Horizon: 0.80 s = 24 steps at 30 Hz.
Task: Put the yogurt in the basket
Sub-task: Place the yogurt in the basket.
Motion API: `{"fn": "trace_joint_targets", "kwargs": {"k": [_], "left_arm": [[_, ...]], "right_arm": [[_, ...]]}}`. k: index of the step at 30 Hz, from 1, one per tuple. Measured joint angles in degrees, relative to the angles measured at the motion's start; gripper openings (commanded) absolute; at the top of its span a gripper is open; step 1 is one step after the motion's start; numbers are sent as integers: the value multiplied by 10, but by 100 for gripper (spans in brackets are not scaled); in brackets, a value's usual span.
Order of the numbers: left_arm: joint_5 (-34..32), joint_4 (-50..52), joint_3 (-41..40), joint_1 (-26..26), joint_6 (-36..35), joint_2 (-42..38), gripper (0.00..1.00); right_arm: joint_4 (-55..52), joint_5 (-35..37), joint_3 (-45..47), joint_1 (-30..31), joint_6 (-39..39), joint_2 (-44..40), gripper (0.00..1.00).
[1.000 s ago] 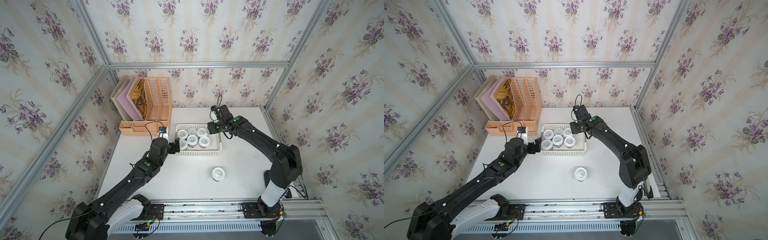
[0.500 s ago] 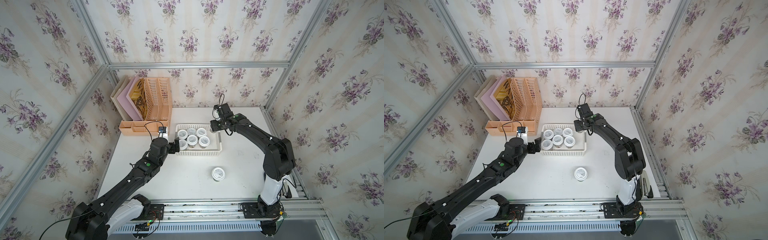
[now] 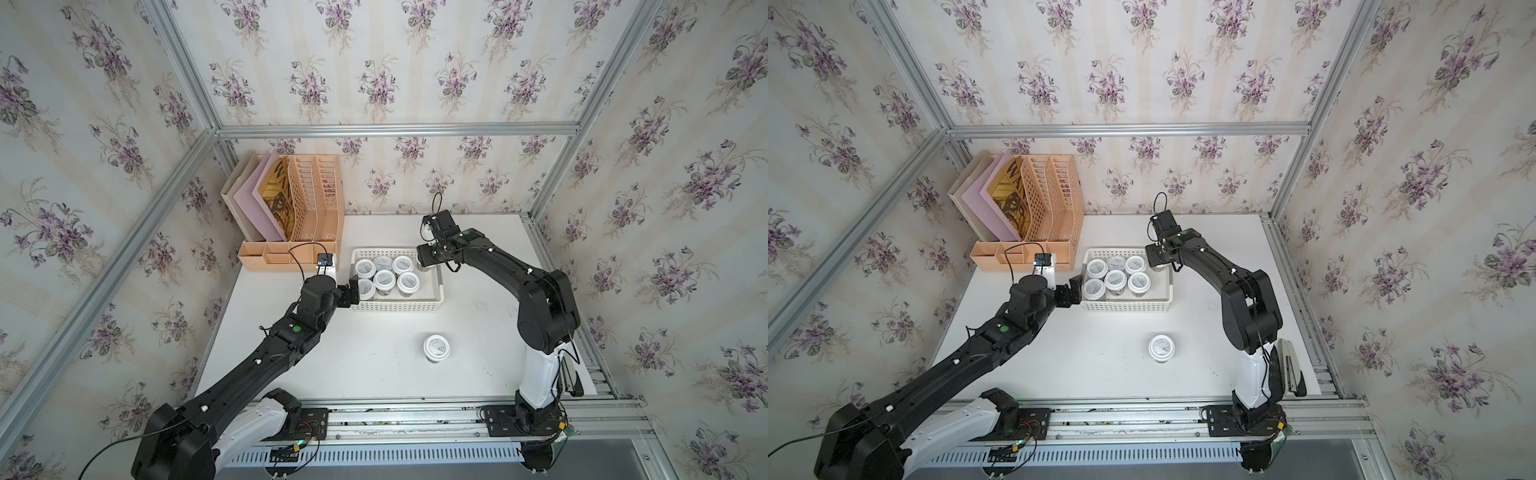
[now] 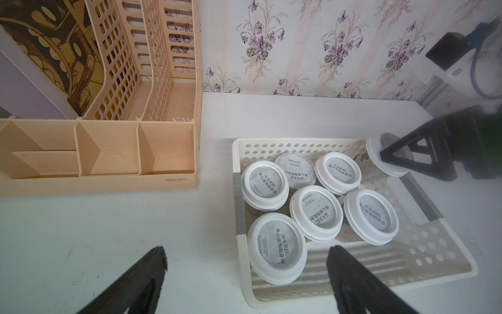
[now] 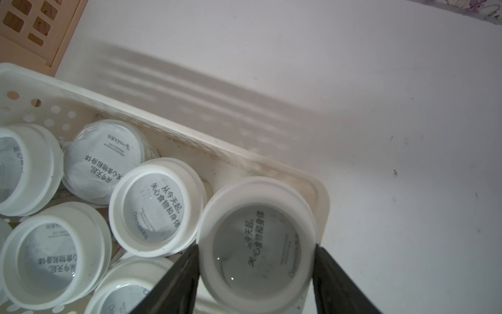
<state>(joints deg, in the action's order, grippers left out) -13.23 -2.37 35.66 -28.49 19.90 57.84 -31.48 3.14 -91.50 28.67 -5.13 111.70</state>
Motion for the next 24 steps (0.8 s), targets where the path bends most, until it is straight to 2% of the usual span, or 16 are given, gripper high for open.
{"fn": "trace_joint_targets", "kwargs": {"k": [24], "left_arm": [[1,0,0,1,0,0,96]], "right_arm": [[-14,-6,-37,0,9,66,67]]}}
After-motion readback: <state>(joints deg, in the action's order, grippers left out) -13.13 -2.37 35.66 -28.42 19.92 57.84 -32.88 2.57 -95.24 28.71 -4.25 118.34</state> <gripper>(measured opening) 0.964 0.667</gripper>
